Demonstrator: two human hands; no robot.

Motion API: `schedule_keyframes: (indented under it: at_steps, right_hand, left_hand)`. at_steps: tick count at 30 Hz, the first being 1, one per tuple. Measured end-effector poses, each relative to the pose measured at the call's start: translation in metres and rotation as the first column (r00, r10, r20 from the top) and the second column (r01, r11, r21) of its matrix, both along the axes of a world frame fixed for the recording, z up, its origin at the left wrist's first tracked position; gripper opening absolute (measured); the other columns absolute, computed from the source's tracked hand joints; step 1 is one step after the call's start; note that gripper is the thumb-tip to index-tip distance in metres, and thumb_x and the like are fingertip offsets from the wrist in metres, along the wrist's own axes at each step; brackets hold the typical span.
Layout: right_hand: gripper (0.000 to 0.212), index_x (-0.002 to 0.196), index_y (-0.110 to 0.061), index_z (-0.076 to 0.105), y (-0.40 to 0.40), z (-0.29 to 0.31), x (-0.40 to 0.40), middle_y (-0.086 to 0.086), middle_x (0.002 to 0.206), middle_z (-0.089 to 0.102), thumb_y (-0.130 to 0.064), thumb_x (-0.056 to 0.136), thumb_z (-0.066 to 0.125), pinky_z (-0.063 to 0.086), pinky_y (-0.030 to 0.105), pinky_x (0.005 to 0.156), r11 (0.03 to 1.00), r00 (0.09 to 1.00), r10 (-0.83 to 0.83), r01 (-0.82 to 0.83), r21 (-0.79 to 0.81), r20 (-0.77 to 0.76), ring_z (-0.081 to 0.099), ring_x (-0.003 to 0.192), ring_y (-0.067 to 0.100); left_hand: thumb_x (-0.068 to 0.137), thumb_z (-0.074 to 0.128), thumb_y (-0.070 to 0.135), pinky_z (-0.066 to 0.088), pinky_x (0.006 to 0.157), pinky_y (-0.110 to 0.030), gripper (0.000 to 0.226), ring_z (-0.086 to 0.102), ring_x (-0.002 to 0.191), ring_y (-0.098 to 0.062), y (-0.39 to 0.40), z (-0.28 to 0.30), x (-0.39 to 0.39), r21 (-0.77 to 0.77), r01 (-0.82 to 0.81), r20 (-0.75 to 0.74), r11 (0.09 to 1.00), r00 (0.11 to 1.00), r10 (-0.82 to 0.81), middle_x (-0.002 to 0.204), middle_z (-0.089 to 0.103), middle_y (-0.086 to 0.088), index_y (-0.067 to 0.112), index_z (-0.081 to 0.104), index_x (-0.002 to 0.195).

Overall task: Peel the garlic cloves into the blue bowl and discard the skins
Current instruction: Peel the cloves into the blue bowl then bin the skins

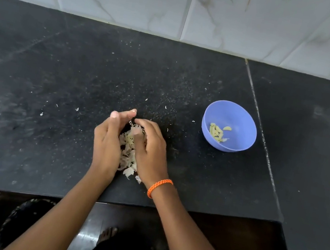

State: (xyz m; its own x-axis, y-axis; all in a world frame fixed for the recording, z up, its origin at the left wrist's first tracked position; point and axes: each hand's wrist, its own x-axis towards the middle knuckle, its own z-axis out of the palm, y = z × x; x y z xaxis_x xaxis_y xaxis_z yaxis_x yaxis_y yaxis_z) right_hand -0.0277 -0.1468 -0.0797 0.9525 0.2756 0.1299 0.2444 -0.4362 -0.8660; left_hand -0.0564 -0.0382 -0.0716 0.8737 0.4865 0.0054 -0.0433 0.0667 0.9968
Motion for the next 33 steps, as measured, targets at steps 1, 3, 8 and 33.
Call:
schedule_keyframes:
  at_steps: [1, 3, 8, 33]
  right_hand:
    - [0.046, 0.147, -0.016, 0.057, -0.007, 0.002, 0.0, -0.003, 0.151, 0.052, -0.04, 0.107, 0.056, 0.039, 0.034, 0.121, 0.985, 0.995, 0.073, -0.061, -0.162, 0.071, 0.044, 0.143, 0.012]
    - [0.075, 0.157, -0.022, 0.045, -0.015, 0.0, -0.003, 0.001, 0.164, 0.038, -0.066, 0.097, 0.054, 0.025, 0.037, 0.127, 0.85, 0.956, 0.228, -0.102, -0.517, 0.187, 0.03, 0.153, 0.019]
    - [0.086, 0.163, -0.029, 0.033, -0.014, -0.006, -0.006, 0.006, 0.169, 0.029, -0.076, 0.092, 0.048, 0.023, 0.05, 0.128, 0.713, 0.915, 0.332, -0.085, -0.696, 0.229, 0.029, 0.155, 0.026]
    - [0.02, 0.095, -0.006, 0.069, 0.002, -0.018, 0.039, 0.009, 0.073, 0.065, -0.012, 0.098, 0.05, 0.042, 0.035, 0.038, 0.765, 0.639, 0.534, -0.087, -0.638, 0.554, 0.065, 0.054, 0.029]
  left_hand:
    - [0.12, 0.032, 0.034, 0.049, 0.118, -0.045, 0.051, 0.068, 0.13, -0.014, 0.004, 0.002, 0.0, -0.046, -0.007, -0.009, 0.999, 1.0, 0.007, 0.13, 0.077, -0.001, 0.008, 0.075, 0.126]
    - [0.12, 0.031, 0.035, 0.049, 0.118, -0.045, 0.053, 0.069, 0.13, -0.016, 0.009, 0.004, -0.001, -0.105, -0.013, -0.021, 0.994, 1.0, 0.011, 0.13, 0.077, -0.002, 0.006, 0.075, 0.126]
    - [0.119, 0.036, 0.031, 0.049, 0.118, -0.046, 0.048, 0.07, 0.129, -0.018, 0.008, 0.004, -0.001, -0.136, -0.036, -0.023, 0.99, 0.999, 0.033, 0.128, 0.078, -0.006, 0.002, 0.075, 0.123]
    - [0.117, 0.044, 0.019, 0.06, 0.094, -0.033, 0.037, 0.073, 0.114, -0.024, -0.001, -0.002, -0.003, 0.076, -0.11, -0.024, 0.991, 0.993, 0.112, 0.116, 0.079, -0.007, 0.006, 0.078, 0.113]
